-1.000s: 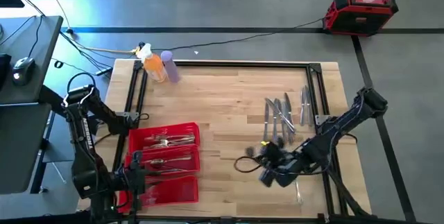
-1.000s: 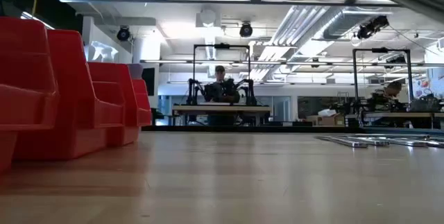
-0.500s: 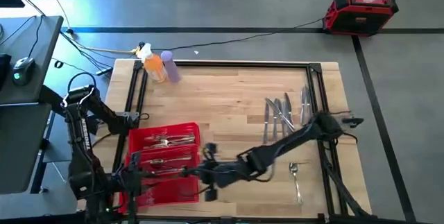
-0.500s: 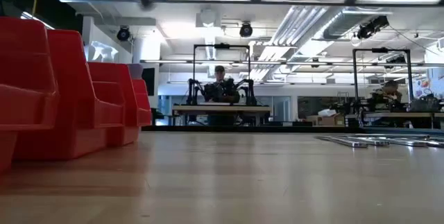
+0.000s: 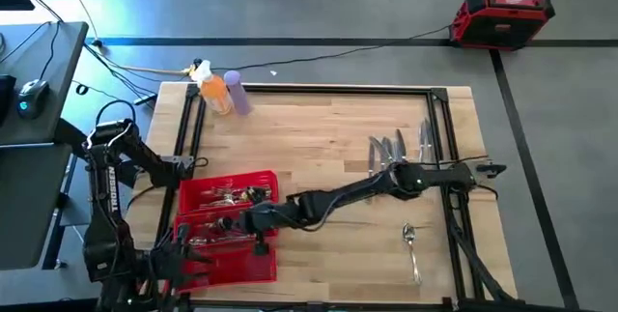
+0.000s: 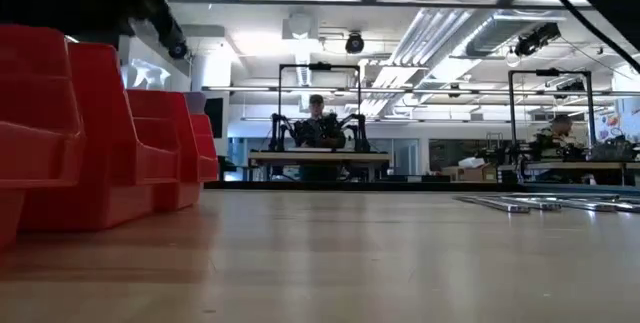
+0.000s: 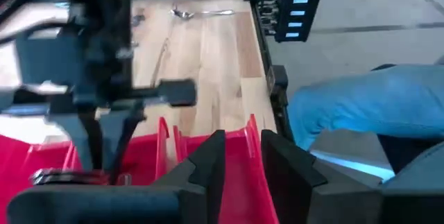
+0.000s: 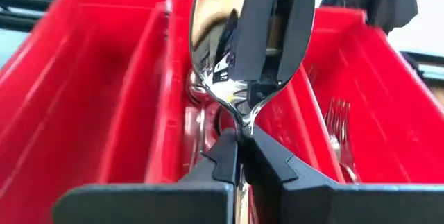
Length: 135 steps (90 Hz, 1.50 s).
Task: Sort silverware
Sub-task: Put the silver spoon in the middle red bin
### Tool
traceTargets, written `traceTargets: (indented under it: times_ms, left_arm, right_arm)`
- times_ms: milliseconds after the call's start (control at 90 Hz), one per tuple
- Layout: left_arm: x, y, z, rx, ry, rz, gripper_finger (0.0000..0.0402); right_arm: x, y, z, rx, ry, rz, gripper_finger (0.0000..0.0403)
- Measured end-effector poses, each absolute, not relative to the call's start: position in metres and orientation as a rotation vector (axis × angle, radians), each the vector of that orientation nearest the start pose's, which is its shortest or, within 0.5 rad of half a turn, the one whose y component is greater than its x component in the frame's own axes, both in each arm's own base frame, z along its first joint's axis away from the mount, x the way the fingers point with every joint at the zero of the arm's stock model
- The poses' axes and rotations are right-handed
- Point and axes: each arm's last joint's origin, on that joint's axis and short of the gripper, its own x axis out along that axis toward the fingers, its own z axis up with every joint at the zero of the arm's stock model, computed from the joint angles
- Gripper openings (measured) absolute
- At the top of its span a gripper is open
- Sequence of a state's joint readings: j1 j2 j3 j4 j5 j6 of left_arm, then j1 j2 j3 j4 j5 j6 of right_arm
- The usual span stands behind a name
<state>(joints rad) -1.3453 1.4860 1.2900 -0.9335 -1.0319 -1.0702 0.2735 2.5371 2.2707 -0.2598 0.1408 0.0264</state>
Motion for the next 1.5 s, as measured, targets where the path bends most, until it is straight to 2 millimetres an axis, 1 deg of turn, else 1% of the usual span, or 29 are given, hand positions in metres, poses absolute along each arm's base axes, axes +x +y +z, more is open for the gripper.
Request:
traceTargets:
  times_ms: [78,178,311,444,633,733,1078,1167,1267,1300,1356,1411,1500]
  left_arm:
    - [0.088,-0.272,0.303,0.007,0.473,-0.018,0.0076]
    - [0.088,-0.272,0.303,0.008,0.472,-0.017,0.0076]
    - [0.088,-0.272,0.303,0.009,0.472,-0.017,0.0076]
    - [0.088,-0.272,0.303,0.009,0.472,-0.017,0.0076]
    - [0.088,-0.272,0.303,0.009,0.472,-0.016,0.0076]
    - [0.088,-0.272,0.303,0.009,0.472,-0.016,0.0076]
    - [0.088,-0.272,0.303,0.009,0.472,-0.016,0.0076]
    - [0.088,-0.272,0.303,0.009,0.472,-0.016,0.0076]
    - [0.088,-0.272,0.303,0.008,0.473,-0.016,0.0076]
    - [0.088,-0.272,0.303,0.008,0.475,-0.017,0.0076]
    - [0.088,-0.272,0.303,0.008,0.476,-0.018,0.0076]
    - [0.088,-0.272,0.303,0.007,0.475,-0.018,0.0076]
    - [0.088,-0.272,0.303,0.005,0.475,-0.017,0.0076]
  right_arm:
    - [0.555,0.142,0.193,-0.038,0.534,0.142,0.0000]
    - [0.555,0.133,0.187,-0.012,0.562,0.127,0.0000]
    - [0.557,0.127,0.187,0.012,0.563,0.126,0.0000]
    - [0.557,0.124,0.187,0.023,0.568,0.131,0.0006]
    - [0.558,0.124,0.187,0.025,0.564,0.135,0.0040]
    - [0.558,0.124,0.187,0.026,0.565,0.133,0.0052]
    - [0.558,0.123,0.187,0.025,0.566,0.132,0.0057]
    - [0.556,0.123,0.196,0.008,0.591,0.135,0.0057]
    - [0.547,0.132,0.223,-0.024,0.627,0.156,0.0057]
    - [0.541,0.139,0.234,-0.027,0.619,0.169,0.0057]
    - [0.528,0.155,0.244,-0.039,0.645,0.198,0.0057]
    - [0.512,0.175,0.248,-0.043,0.715,0.214,0.0057]
    - [0.483,0.206,0.238,-0.049,0.908,0.182,0.0057]
